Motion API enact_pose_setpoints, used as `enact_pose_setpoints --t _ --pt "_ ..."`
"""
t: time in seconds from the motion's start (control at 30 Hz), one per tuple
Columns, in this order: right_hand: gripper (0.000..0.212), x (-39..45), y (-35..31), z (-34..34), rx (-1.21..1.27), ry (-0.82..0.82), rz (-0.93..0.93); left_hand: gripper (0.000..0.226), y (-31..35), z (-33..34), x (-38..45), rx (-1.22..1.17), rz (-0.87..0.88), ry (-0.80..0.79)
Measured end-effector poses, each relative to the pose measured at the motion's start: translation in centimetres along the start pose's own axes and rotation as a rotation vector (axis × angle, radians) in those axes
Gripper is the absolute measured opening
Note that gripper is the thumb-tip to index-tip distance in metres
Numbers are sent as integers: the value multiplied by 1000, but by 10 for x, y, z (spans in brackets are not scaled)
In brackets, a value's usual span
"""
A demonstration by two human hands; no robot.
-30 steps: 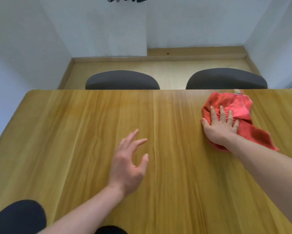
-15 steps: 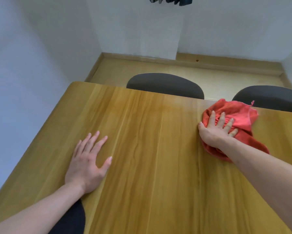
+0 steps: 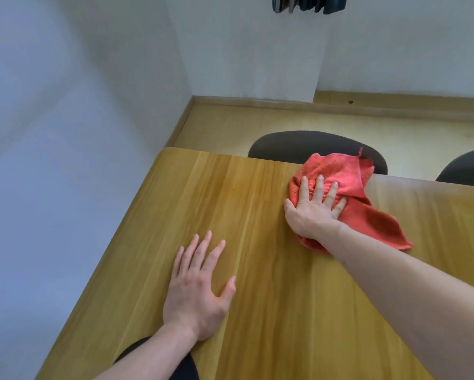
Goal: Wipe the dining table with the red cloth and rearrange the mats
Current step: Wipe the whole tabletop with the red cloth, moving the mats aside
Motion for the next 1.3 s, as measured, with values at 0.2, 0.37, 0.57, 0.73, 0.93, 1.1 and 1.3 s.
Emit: enact_pose_setpoints --t 0.2,0.37,0.57,0.73,0.93,1.1,1.3 --pt "76 8 -62 11 12 -14 -113 75 1 -1 1 7 12 -7" --pt "78 10 -113 22 38 -34 -238 72 -1 0 1 -26 11 18" --pt "74 6 -156 33 92 -86 -380 70 -3 3 2 -89 19 42" --pt "66 4 -144 26 125 -71 -481 67 -1 1 3 -100 12 44" --pt "61 -6 -85 9 13 50 -561 68 0 -2 3 -41 3 27" --pt "62 -9 -17 -3 6 130 -434 67 2 -4 1 -33 -16 16" --pt "61 -3 -9 -7 13 134 -279 68 2 -4 1 -38 -10 6"
Point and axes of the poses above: each hand's wrist, its own x-axis towards the middle knuckle, its own z-axis out of the palm, y = z × x, the point moved 6 cm from there along x, towards the middle knuckle, and after that the axes turned 5 degrees about -z, right-handed, at the moved point
